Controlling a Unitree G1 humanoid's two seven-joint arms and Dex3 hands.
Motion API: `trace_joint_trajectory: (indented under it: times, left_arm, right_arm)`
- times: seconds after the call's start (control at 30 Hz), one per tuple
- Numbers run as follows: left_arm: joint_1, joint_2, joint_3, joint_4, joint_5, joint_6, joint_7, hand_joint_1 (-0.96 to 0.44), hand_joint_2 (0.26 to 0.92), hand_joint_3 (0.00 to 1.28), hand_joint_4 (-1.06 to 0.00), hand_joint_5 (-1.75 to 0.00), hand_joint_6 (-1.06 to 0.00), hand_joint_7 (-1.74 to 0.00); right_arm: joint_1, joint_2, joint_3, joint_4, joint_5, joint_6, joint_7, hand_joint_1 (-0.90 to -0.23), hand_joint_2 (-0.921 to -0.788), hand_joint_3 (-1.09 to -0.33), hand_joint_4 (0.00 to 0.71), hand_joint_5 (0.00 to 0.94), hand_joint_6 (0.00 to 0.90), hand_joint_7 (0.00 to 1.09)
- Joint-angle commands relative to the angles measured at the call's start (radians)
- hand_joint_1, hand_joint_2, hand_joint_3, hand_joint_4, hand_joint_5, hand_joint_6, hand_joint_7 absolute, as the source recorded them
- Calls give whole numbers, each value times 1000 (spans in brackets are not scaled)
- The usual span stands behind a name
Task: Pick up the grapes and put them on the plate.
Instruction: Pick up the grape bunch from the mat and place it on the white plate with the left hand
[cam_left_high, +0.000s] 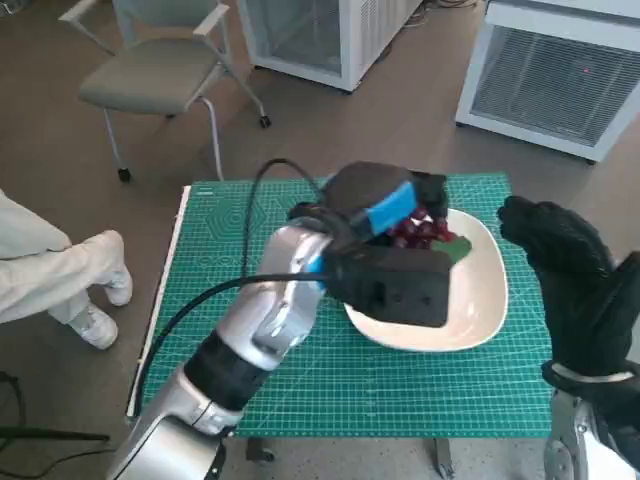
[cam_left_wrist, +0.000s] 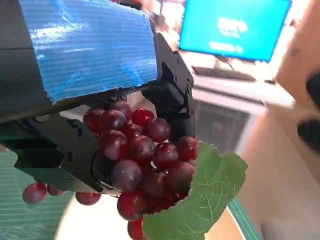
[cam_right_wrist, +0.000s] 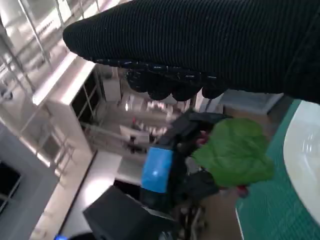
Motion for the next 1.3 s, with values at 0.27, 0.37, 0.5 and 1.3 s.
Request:
trace_joint_trajectory:
  times: [0.27,0.37,0.5,1.3]
  left_arm:
    - [-96,-73,-3,161,-29,-82,32,1,670,602,-529,-1597,-647,-1066]
    - [-105,-83,-5,188,-28,-92,40,1,638,683,-483,-1661,-635,-1110]
    - [-115,-95,-8,214,-26,-97,41,3,629,717,-456,-1692,-623,-1136]
    - [-111,-122,1,296,-49,-123,29,120,804,384,-545,-1425,-507,-995]
  right_arm:
    - [44,-2,-7,-20,-18,-3,-18,-502,-921,-577,356,374,188,861]
    - [48,-4,-9,-25,-20,-2,-20,-501,-921,-578,355,375,188,860]
    - [55,-5,-12,-31,-18,-1,-22,-499,-921,-580,354,376,188,860]
    - [70,-1,-12,-41,-19,3,-36,-495,-921,-585,343,386,182,868]
